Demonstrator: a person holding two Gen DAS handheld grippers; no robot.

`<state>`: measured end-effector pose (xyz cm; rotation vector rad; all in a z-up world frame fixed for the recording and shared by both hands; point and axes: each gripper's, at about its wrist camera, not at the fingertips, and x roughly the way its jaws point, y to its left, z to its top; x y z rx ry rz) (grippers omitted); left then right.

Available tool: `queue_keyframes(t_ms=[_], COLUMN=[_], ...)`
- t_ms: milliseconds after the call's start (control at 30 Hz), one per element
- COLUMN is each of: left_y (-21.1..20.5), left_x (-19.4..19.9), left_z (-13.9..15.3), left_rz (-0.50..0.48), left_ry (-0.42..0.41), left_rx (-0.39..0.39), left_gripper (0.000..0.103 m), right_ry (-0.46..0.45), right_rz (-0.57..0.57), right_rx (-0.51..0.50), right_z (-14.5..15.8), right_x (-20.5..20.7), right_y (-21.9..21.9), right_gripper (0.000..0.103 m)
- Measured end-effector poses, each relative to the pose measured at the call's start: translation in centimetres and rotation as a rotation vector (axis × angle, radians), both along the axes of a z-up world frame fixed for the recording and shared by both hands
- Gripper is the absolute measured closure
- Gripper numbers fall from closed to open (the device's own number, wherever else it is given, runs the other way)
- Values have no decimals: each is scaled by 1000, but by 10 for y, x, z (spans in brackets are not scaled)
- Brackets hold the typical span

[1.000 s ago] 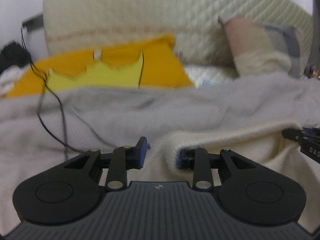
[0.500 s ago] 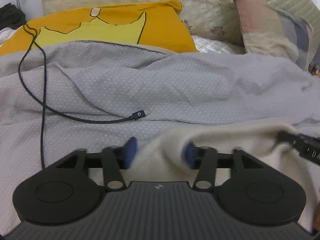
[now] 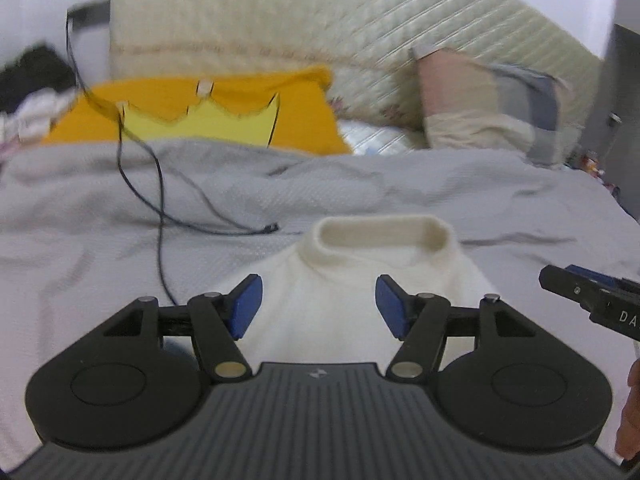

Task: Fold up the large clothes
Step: 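Lay the sweater flat on the bed and open both grippers, then grasp a sweater sleeve with the left gripper and pull it outward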

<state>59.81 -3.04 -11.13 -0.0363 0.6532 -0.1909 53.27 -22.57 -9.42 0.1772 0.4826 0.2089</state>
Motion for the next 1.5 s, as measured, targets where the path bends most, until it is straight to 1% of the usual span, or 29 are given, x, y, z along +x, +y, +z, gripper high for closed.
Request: queue_keyframes(t_ms=[67,167,233,300,400,467,567,633,733,800,833,867,900,933,1033,1100,1200,1267,1300,1400,1467,1500], left_y=[0,3,5,8,13,18,24,32,48,58,63,68,76,85,120,144,180,197,202,209,210,211], left_x=[-36,-88,-126,-166,-221,-259,-304,-329,-360,-375,-385,-389,-392,-393,-397,-395,-397,-399,-399,-396,-395,-393], left_z=[20,44,51,51,41,31,12,-1,-22,-31,-35,-37,-39,-40,-39,-38,-48,-61,-68,-95,-107,-113], left_rz=[-18,-25,-14,-11,5,11,41,56,103,126,148,170,193,217,306,371,481,527,542,575,595,597], left_ry=[-37,-67,-77,-85,-79,-80,-72,-62,-29,-31,-39,-35,-26,-11,40,55,105,158,195,320,377,393], left_rx=[13,10,1,-17,-33,-61,-60,-89,-125,-104,-81,-68,-75,-98,-197,-244,-334,-415,-443,-493,-505,-504], left_gripper=[35,35,35,35,35,35,35,35,35,35,35,35,35,35,35,35,35,35,35,35,35,35], right_ry=[-27,-68,-85,-102,-116,-116,-123,-115,-119,-122,-117,-102,-78,-59,-62,-21,38,69,87,127,137,138], right_rz=[6,6,5,4,11,10,19,28,41,40,35,34,31,27,16,10,11,12,14,25,33,34], right_rx=[-8,-17,-12,-19,-25,-32,-47,-50,-66,-67,-58,-47,-39,-39,-45,-21,24,29,29,38,38,32], right_z=[15,35,46,53,53,48,37,28,18,10,5,0,-4,-6,-15,-24,-43,-55,-60,-72,-76,-78], right_x=[-32,-82,-114,-149,-195,-223,-262,-284,-313,-330,-337,-342,-345,-347,-359,-358,-356,-352,-349,-341,-336,-334], right_y=[1,2,1,3,3,1,1,2,6,8,9,9,9,10,14,13,13,15,17,20,22,23], right_gripper=[49,49,49,49,50,50,50,50,50,50,50,50,50,50,50,50,50,50,50,50,50,50])
